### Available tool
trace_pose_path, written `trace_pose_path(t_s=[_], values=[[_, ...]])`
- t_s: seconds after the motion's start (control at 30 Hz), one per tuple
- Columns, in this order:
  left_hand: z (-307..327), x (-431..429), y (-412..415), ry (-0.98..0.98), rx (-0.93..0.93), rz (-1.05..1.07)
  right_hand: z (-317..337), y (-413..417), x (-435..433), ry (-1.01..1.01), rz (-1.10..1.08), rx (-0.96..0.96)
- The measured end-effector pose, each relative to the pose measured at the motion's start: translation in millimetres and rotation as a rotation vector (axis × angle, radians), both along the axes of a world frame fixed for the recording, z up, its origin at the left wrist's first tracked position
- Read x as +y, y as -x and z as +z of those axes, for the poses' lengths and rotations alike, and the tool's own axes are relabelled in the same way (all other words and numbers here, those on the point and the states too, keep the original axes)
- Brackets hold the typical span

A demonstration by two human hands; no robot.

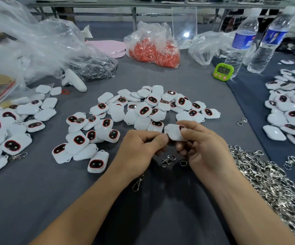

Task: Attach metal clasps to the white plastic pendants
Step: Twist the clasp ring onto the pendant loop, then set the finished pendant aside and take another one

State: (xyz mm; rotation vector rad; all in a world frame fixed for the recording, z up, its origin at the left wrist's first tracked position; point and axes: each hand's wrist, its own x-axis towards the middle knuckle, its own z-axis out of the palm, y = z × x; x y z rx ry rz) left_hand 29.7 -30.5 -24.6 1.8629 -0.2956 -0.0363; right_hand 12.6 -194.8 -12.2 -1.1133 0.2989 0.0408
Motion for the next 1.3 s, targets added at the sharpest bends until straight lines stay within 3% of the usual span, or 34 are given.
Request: trace_pose_path(t_s=[0.1, 0.17, 0.23, 0.37, 0.47, 0.53, 0.63, 0.73, 0.77, 0.87, 0.9, 0.93, 1.0, 1.1, 1.17, 1.23, 1.3], values=[[0.3, -4.8, 1.5, 0.076, 0.002, 0.027, -0.7, 0.4, -4.0, 0.063, 0.018, -0.007], [-0.9, -6.2, 2.8, 0.029, -0.014, 0.077, -1.2, 0.7, -3.7, 0.136, 0.019, -0.012], [-3.7, -3.4, 2.5, -0.164, -0.144, 0.088, -2.0, 2.4, -3.3, 0.304, -0.016, -0.068], [-0.6, -4.3, 1.7, -0.771, -0.506, -0.073, -6.1, 12.0, 4.3, 0.944, -0.066, -0.343], [-2.2, -9.5, 2.7, -0.848, -0.607, -0.033, -8.0, 16.0, 13.5, 1.032, -0.071, -0.417], [-5.2, -10.4, 5.8, -0.768, -0.573, 0.034, -6.4, 11.9, 8.4, 0.934, -0.1, -0.334], [-8.7, -8.4, 3.5, -0.605, -0.36, 0.128, -3.3, 3.8, -5.5, 0.714, -0.027, -0.127], [-10.3, -5.9, -0.6, -0.51, -0.247, 0.199, 1.3, -5.5, -22.2, 0.456, -0.048, -0.049], [-10.8, -4.9, -0.8, -0.494, -0.233, 0.208, 4.8, -7.8, -31.2, 0.277, -0.114, -0.045], [-10.6, -2.4, -0.3, -0.488, -0.198, 0.184, 11.5, -6.4, -67.6, -0.531, -0.333, -0.161], [-10.1, -2.5, 0.1, -0.498, -0.194, 0.177, 10.3, -4.7, -77.0, -0.669, -0.394, -0.205], [-9.3, -2.8, 0.2, -0.512, -0.193, 0.171, 9.6, -4.6, -79.3, -0.685, -0.414, -0.216], [-8.2, -3.7, 0.7, -0.534, -0.192, 0.165, 6.2, -8.4, -67.1, -0.371, -0.359, -0.164], [-5.7, -1.6, 2.2, -0.496, -0.161, 0.101, -4.3, -10.9, -31.2, 0.634, -0.209, -0.148], [-3.6, 2.2, 4.2, -0.498, -0.155, -0.02, -12.2, -10.8, -12.6, 1.16, -0.037, -0.225], [-2.2, 4.5, 5.7, -0.549, -0.169, -0.121, -17.7, -9.6, -1.6, 1.368, 0.149, -0.261], [-1.2, 4.7, 5.1, -0.567, -0.184, -0.141, -18.0, -9.5, 1.6, 1.433, 0.216, -0.275]])
